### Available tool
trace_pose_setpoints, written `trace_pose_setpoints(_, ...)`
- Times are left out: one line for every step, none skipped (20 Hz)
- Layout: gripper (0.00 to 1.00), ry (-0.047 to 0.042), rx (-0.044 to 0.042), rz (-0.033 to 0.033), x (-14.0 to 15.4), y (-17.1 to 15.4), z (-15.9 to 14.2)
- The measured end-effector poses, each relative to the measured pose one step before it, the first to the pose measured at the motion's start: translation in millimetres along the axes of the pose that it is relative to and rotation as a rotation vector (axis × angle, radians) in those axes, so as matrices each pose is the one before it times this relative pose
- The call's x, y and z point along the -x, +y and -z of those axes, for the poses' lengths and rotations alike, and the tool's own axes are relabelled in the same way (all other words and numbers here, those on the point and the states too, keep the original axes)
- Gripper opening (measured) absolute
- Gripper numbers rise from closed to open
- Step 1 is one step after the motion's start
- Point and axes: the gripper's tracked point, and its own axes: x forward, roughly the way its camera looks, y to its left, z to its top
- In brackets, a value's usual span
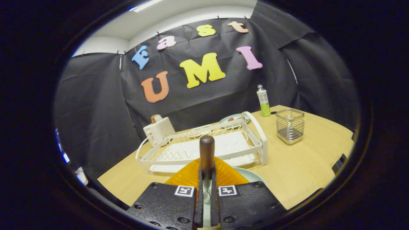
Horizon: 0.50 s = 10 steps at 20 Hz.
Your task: Take the plate from the dish rack, then take the spoon from the basket and place it into the plate.
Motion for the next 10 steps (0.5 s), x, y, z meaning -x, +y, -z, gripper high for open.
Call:
trace_pose_setpoints(0.15, -0.00212, 0.00387, -0.00280, 0.31, 0.30, -2.05)
trace_pose_setpoints(0.17, -0.00751, 0.01043, 0.00876, 1.47, -1.69, -2.06)
trace_pose_setpoints(0.18, -0.00906, 0.01255, 0.01066, 2.13, -3.11, -2.03)
trace_pose_setpoints(0.24, -0.00743, 0.00821, 0.00798, 0.15, -2.63, -2.23)
trace_pose_setpoints(0.30, -0.00942, 0.00237, 0.00289, 1.56, -1.77, -4.13)
trace_pose_setpoints(0.34, -0.01062, 0.00223, 0.00771, 5.44, -1.91, -6.88)
trace_pose_setpoints(0.42, -0.00783, 0.00460, 0.01178, -0.41, -5.41, -3.48)
trace_pose_setpoints(0.50, -0.01319, 0.00824, 0.01653, -4.30, -5.00, -3.59)
trace_pose_setpoints(0.58, -0.00461, 0.00317, 0.00849, 4.46, -4.13, -4.16)
trace_pose_setpoints(0.66, -0.00984, 0.00426, 0.00466, 2.18, -2.31, -5.06)
